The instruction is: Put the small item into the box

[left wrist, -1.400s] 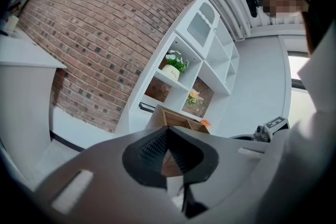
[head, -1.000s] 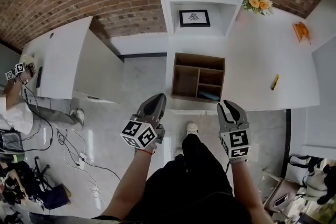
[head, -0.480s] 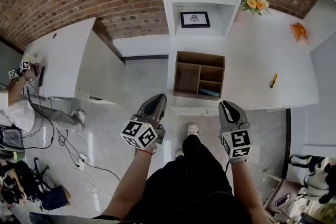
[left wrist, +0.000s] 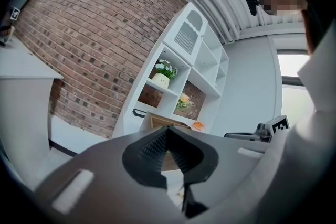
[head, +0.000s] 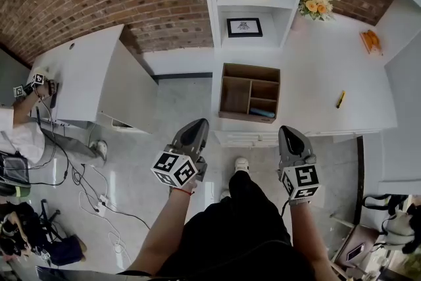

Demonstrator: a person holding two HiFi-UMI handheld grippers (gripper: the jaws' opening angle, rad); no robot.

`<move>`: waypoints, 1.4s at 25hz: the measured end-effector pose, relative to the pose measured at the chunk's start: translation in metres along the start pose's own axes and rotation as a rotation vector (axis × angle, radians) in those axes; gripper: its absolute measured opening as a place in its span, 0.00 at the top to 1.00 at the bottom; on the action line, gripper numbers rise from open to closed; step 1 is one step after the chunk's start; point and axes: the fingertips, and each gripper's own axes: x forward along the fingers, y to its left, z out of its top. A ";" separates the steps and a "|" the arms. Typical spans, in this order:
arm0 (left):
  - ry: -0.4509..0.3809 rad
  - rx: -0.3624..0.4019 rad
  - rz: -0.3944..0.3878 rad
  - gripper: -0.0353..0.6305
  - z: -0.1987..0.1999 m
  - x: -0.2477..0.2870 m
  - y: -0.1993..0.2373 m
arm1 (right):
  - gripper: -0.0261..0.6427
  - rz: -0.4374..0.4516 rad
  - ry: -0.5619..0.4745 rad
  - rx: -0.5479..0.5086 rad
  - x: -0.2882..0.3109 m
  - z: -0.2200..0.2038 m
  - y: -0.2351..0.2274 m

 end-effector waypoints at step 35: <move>-0.074 0.048 -0.047 0.94 0.022 -0.060 -0.038 | 0.96 0.001 -0.122 0.014 -0.064 0.031 0.039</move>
